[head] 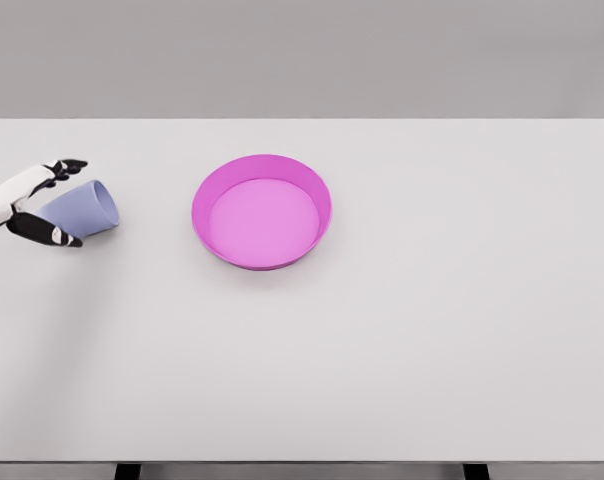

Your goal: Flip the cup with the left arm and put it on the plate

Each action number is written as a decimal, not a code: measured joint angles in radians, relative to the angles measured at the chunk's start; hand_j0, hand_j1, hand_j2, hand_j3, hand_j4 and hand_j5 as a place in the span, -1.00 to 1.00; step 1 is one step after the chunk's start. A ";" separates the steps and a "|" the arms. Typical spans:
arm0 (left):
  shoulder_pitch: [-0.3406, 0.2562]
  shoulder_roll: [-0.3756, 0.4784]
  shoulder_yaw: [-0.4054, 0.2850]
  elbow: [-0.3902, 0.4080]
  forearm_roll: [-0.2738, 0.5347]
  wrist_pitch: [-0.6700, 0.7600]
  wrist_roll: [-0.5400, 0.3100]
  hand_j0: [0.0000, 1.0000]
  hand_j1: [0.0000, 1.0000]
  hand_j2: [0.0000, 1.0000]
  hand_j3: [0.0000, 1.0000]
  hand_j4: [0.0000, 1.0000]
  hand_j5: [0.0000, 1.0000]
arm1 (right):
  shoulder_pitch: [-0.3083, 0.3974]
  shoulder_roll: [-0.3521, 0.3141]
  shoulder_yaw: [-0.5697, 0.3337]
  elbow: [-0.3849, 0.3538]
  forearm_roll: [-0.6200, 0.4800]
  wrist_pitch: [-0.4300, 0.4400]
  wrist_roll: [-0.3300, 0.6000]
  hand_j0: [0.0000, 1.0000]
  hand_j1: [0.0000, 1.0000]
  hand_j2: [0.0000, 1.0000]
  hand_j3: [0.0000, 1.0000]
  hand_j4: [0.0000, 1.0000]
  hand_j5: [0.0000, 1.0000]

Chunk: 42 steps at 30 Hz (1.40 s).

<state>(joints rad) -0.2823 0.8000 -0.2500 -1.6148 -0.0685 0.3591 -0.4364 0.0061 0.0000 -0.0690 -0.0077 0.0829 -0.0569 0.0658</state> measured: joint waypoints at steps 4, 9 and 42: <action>-0.003 -0.013 -0.008 0.004 -0.039 0.042 -0.023 1.00 1.00 1.00 1.00 1.00 1.00 | -0.002 0.000 0.000 0.000 0.000 0.000 0.000 1.00 1.00 1.00 1.00 1.00 1.00; -0.021 -0.030 -0.009 0.005 -0.059 0.077 -0.033 1.00 1.00 1.00 1.00 1.00 1.00 | -0.002 0.000 0.000 0.000 0.000 0.000 0.000 1.00 1.00 1.00 1.00 1.00 1.00; -0.051 -0.149 -0.011 0.069 -0.194 0.083 -0.035 0.58 0.58 0.58 0.58 0.58 0.58 | 0.000 0.000 0.000 0.000 0.000 0.000 0.000 1.00 1.00 1.00 1.00 1.00 1.00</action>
<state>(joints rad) -0.3329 0.6512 -0.2607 -1.5456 -0.2622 0.4420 -0.4710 0.0061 0.0000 -0.0690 -0.0077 0.0829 -0.0571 0.0658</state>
